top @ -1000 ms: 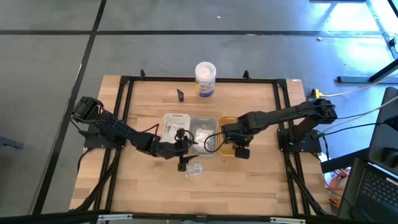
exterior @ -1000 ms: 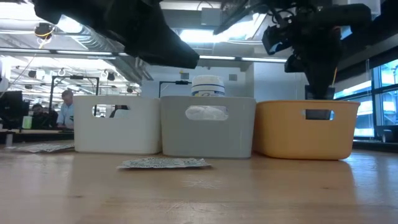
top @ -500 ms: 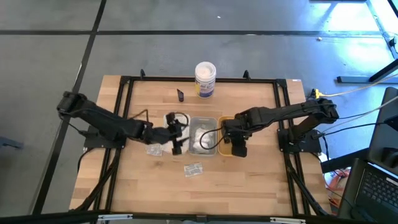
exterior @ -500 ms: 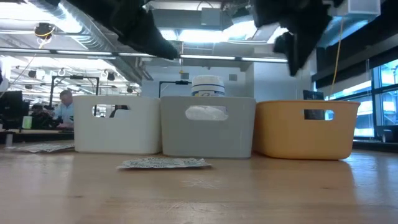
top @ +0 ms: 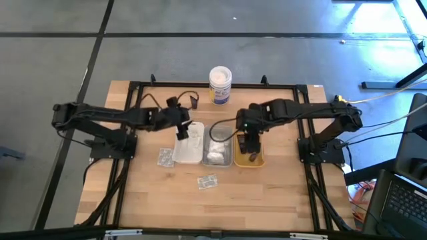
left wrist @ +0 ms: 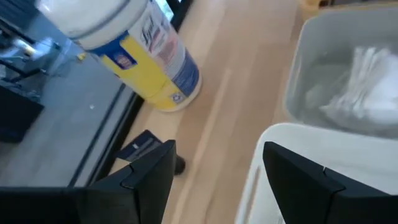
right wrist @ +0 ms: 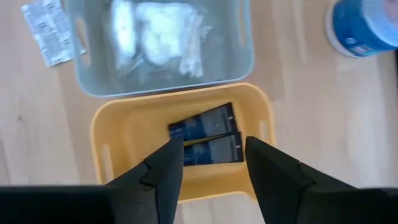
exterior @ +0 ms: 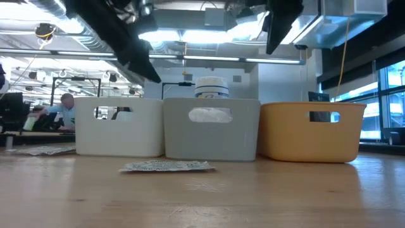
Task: Pick & Place Travel size toiletries
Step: Put the blue shave cream into the yellow bin
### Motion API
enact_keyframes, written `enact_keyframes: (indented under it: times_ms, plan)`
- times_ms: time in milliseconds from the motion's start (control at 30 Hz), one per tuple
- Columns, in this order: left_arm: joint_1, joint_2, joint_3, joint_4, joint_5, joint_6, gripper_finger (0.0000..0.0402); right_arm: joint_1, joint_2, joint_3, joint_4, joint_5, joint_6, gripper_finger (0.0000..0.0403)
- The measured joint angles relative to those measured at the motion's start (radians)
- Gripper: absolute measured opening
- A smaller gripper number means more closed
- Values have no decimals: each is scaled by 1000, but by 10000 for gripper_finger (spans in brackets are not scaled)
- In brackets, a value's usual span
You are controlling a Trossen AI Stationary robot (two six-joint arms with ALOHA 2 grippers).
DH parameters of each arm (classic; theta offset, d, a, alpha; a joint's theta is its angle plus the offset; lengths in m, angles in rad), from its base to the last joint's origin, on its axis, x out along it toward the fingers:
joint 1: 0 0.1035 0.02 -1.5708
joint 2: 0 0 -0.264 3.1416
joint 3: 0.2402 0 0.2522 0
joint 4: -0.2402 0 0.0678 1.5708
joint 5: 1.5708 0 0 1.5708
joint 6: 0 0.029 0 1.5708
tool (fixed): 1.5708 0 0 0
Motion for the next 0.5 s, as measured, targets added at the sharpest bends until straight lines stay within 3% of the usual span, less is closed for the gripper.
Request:
enact_keyframes:
  times_ms: [233, 500]
  plan:
    - [247, 22, 0, 0, 275, 164, 239, -80, 0, 3, 2, -12, -61, 163]
    - [442, 23, 0, 34, 385, 328, 239, -196, 0, 3, 52, -76, -159, 183]
